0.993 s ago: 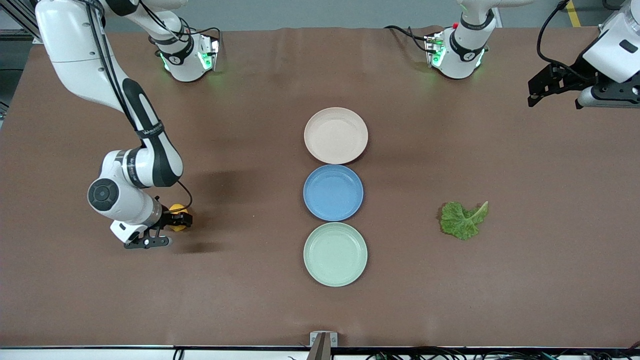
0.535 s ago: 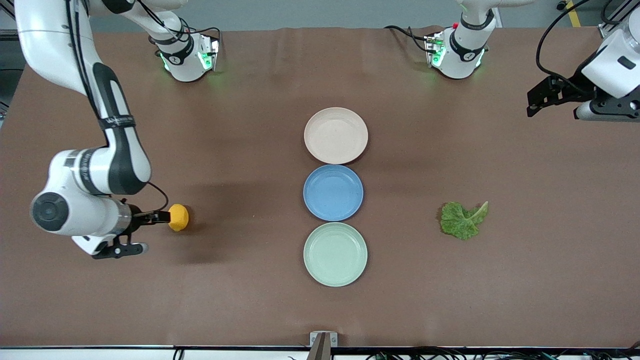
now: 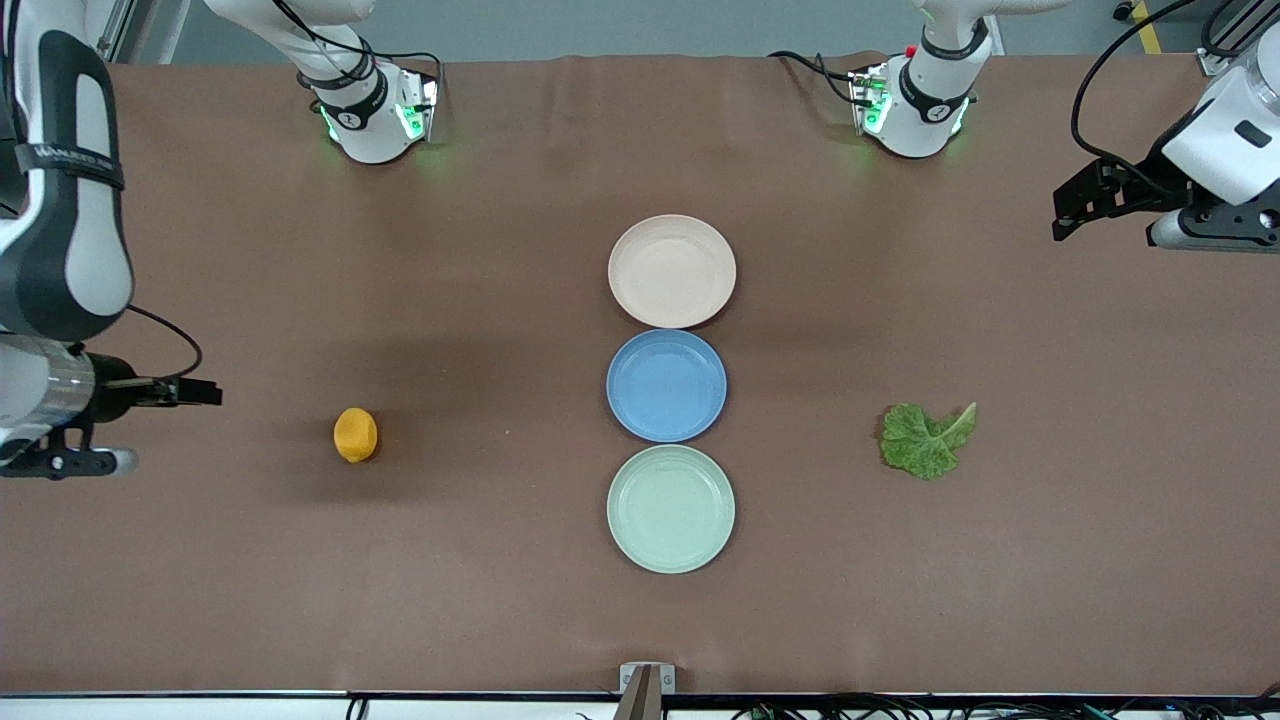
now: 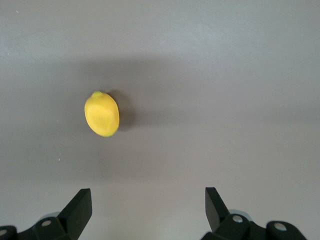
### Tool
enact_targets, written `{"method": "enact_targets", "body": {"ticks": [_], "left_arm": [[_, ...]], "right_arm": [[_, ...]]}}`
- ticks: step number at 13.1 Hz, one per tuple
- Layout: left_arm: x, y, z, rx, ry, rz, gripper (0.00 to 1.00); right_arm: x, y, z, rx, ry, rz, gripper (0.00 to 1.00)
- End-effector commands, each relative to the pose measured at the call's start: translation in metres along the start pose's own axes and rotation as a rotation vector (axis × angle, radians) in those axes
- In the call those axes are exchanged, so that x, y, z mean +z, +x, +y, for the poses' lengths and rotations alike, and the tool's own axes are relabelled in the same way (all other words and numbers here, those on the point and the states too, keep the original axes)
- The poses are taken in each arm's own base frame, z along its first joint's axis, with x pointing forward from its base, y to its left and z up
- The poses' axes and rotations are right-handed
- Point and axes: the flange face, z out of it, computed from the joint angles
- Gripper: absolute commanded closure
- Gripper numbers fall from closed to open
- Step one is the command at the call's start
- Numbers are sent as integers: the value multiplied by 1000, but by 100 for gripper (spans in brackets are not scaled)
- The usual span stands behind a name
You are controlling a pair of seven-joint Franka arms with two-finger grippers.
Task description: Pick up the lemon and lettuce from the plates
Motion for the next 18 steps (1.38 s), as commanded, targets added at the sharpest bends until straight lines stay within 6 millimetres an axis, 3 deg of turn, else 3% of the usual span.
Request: {"method": "enact_targets", "body": {"ticks": [1, 6, 11, 18], "left_arm": [[-3, -1, 2, 0, -9, 0, 0], [-4, -1, 3, 1, -9, 2, 0], [-5, -1, 4, 3, -9, 5, 0], [-5, 1, 1, -6, -16, 8, 0]], "right_arm": [[-37, -9, 7, 6, -22, 8, 0], [-49, -25, 11, 17, -1, -41, 0], [-80, -57, 10, 17, 1, -1, 0], [-76, -116, -5, -5, -3, 94, 0]]}}
